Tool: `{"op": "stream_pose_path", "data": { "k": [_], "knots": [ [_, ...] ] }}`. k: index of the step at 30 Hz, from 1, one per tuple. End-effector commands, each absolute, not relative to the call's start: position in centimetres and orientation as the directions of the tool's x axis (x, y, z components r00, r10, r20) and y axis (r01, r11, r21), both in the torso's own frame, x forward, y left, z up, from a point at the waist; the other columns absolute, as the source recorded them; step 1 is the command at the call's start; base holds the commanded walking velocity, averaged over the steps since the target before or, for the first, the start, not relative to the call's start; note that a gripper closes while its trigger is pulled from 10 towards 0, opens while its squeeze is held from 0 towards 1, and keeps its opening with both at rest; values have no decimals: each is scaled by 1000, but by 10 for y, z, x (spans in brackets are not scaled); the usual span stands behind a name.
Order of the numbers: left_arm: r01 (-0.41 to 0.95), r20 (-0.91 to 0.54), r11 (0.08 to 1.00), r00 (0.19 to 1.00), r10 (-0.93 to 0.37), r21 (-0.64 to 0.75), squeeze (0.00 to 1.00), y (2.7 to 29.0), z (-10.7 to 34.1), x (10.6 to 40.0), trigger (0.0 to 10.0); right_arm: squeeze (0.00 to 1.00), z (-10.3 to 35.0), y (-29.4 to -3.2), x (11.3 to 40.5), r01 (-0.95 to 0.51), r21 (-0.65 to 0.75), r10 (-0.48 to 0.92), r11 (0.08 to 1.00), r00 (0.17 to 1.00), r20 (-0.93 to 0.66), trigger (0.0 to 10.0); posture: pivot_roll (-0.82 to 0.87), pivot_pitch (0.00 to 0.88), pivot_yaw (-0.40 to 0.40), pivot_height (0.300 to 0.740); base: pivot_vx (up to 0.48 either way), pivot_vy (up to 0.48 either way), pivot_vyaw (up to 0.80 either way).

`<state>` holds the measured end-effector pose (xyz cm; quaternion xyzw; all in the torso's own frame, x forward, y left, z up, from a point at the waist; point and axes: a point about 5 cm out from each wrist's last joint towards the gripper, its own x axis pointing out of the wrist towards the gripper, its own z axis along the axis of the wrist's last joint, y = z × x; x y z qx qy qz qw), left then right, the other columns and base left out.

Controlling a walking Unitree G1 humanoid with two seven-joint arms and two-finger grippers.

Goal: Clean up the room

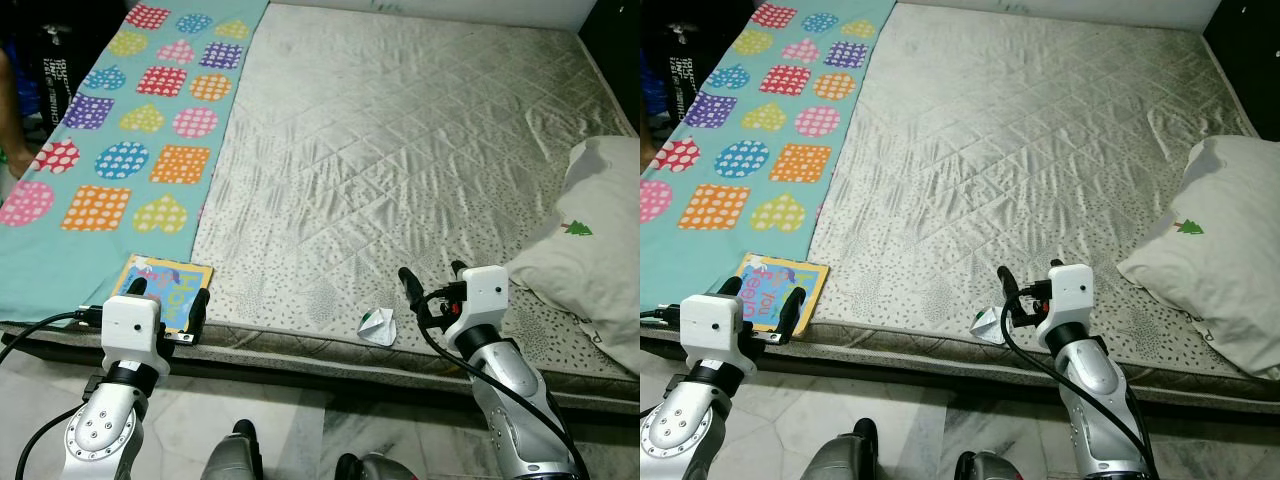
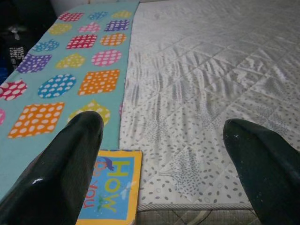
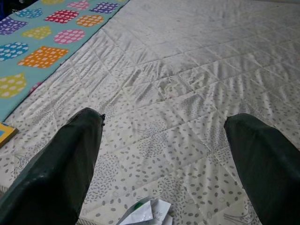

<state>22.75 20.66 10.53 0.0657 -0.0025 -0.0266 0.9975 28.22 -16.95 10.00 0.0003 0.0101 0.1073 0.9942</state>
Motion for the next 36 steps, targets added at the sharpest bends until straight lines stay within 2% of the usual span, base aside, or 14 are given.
{"op": "stream_pose_path", "data": {
  "k": [1,16,36],
  "knots": [
    [45,-14,989,999,-43,138,0,207,101,225,10000,0,98,-172,280,-217,4,217,976,976,-32,10000,75,262,-43,673,0,0,0],
    [51,-16,989,999,-49,141,0,205,100,225,10000,0,97,-170,280,-238,0,238,971,971,-39,10000,76,256,-46,608,0,0,0],
    [90,-29,990,996,-87,105,0,200,98,224,10000,0,97,-164,281,-276,-19,275,961,961,-39,10000,79,250,-51,608,0,0,0]
  ]
}}
